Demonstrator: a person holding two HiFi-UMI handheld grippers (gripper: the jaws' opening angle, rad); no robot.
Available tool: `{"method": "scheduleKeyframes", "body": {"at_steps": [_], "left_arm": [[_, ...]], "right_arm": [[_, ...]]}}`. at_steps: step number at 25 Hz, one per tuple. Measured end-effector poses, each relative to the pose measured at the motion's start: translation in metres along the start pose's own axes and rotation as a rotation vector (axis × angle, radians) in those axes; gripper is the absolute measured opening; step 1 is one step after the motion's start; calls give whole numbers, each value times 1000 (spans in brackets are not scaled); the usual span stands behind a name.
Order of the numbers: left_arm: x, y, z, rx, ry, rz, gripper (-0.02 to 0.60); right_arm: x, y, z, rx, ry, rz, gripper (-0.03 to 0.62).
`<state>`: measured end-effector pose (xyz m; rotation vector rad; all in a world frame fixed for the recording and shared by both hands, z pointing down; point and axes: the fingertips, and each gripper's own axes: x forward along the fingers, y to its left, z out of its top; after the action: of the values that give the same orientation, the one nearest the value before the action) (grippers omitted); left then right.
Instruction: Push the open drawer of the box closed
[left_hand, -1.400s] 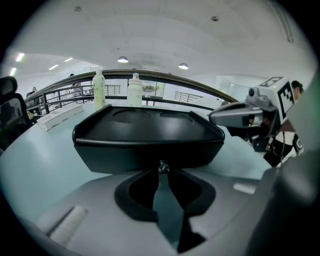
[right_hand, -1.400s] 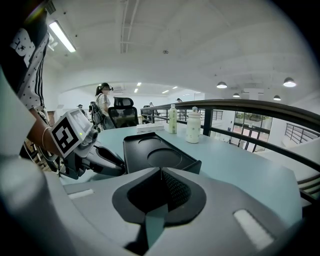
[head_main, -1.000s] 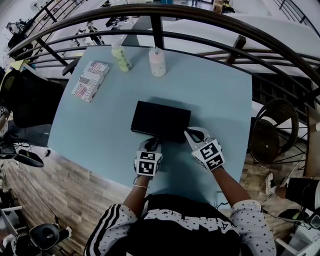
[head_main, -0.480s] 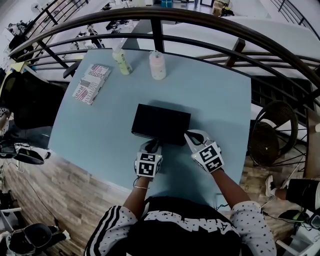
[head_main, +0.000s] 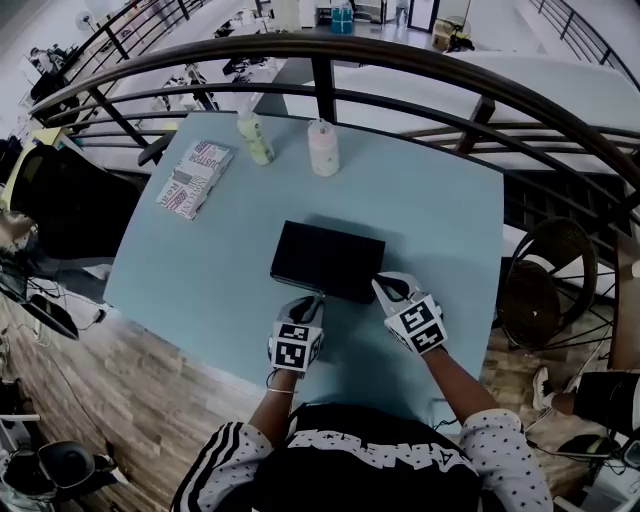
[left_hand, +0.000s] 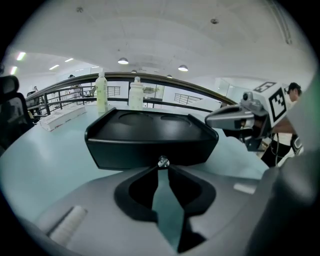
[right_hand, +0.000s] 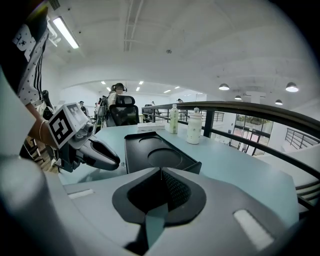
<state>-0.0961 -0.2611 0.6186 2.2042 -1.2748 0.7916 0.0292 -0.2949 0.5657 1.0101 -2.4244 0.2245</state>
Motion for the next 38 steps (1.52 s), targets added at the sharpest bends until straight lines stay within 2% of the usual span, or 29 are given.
{"method": "scheduleKeyframes", "body": {"at_steps": [6, 12, 16, 21, 25, 30, 38], "left_arm": [[-30, -3, 22, -5, -129, 27, 0], [-54, -6, 41, 37, -185, 43, 0], [-69, -10, 50, 46, -211, 58, 0], [-78, -16, 63, 82, -244, 72, 0], [-83, -20, 67, 94, -262, 69, 0], [-84, -25, 64, 94, -263, 59, 0], [-89, -30, 68, 105, -278, 48, 0]], "right_arm": [[-3, -4, -1, 89, -40, 25, -9], [-8, -8, -1, 240, -93, 54, -9], [-21, -8, 5, 220, -119, 33, -5], [-46, -12, 20, 282, -230, 30, -5], [-61, -13, 27, 304, -279, 16, -5], [-68, -6, 25, 278, -259, 20, -5], [-79, 0, 29, 301, -272, 24, -5]]}}
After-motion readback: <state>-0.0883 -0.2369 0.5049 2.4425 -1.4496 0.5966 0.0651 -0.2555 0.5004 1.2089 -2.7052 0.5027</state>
